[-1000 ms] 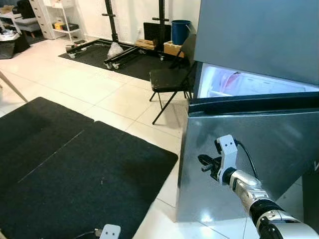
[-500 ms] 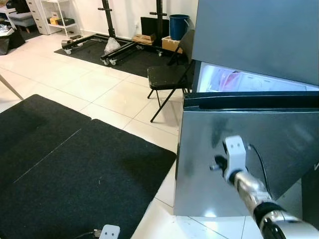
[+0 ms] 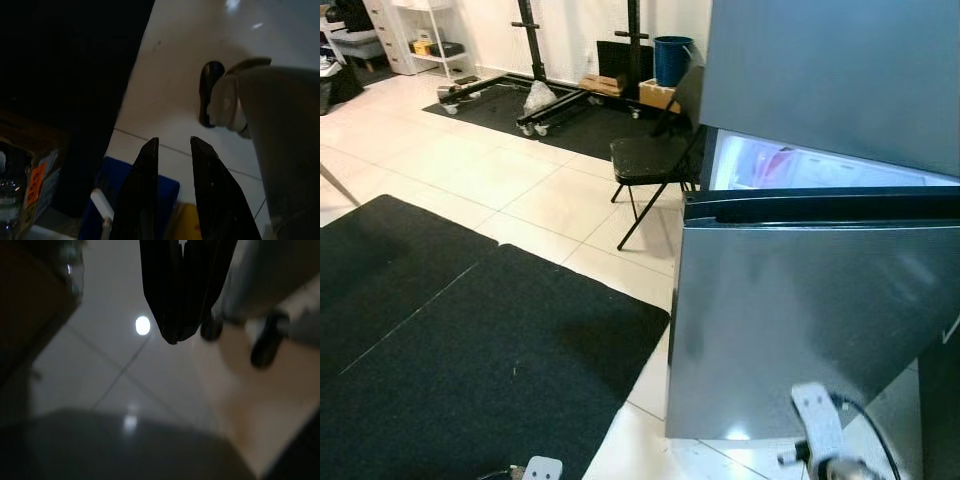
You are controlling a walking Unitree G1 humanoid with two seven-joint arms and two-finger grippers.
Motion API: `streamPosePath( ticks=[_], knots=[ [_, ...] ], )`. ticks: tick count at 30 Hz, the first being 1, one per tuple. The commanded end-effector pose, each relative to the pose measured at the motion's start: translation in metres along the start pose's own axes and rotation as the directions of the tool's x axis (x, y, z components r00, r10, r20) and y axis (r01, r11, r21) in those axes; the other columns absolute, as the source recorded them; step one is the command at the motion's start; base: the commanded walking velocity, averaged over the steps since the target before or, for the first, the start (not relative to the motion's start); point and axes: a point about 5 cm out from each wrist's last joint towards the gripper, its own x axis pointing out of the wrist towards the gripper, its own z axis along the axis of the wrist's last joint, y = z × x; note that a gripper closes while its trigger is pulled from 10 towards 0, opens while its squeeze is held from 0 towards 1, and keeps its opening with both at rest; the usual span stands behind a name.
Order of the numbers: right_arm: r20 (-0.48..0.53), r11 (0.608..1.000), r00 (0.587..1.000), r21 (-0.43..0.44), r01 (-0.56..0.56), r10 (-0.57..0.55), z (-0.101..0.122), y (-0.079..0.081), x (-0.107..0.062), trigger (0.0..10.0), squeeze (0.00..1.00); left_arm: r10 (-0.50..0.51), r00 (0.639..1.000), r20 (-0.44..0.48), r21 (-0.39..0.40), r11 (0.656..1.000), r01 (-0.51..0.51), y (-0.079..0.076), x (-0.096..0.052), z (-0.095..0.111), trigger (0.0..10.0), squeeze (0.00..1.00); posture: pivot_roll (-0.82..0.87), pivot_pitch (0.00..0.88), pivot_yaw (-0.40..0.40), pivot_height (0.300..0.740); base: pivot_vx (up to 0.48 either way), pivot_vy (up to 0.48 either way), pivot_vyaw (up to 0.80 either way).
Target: Restocking fridge
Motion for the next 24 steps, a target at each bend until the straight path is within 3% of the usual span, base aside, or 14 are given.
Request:
streamPosePath(
  ticks=[1, 11, 24],
  knots=[
    [-0.022, 1.0, 1.0, -0.018, 0.011, -0.012, -0.004, -0.003, -0.001, 10.0, 0.0, -0.005, 1.0, -0.008, 0.023, 1.0, 0.005, -0.003, 0.001, 0.0, 10.0, 0.0, 0.0, 0.0, -0.033, 0.74, 0.0, 0.0, 0.0],
    [-0.137, 1.0, 0.991, -0.024, -0.003, 0.0, -0.045, 0.0, -0.009, 10.0, 0.0, -0.019, 0.999, -0.033, 0.048, 0.999, 0.02, -0.006, 0.001, -0.002, 10.0, 0.0, 0.0, 0.0, -0.027, 0.74, 0.2, 0.0, 0.0],
    [-0.14, 1.0, 0.99, -0.017, -0.005, 0.003, -0.049, 0.002, -0.009, 10.0, 0.0, -0.022, 0.999, -0.043, 0.084, 0.996, 0.026, -0.005, 0.001, -0.003, 10.0, 0.0, -0.01, 0.0, -0.019, 0.74, 0.341, 0.0, 0.0]
  ],
)
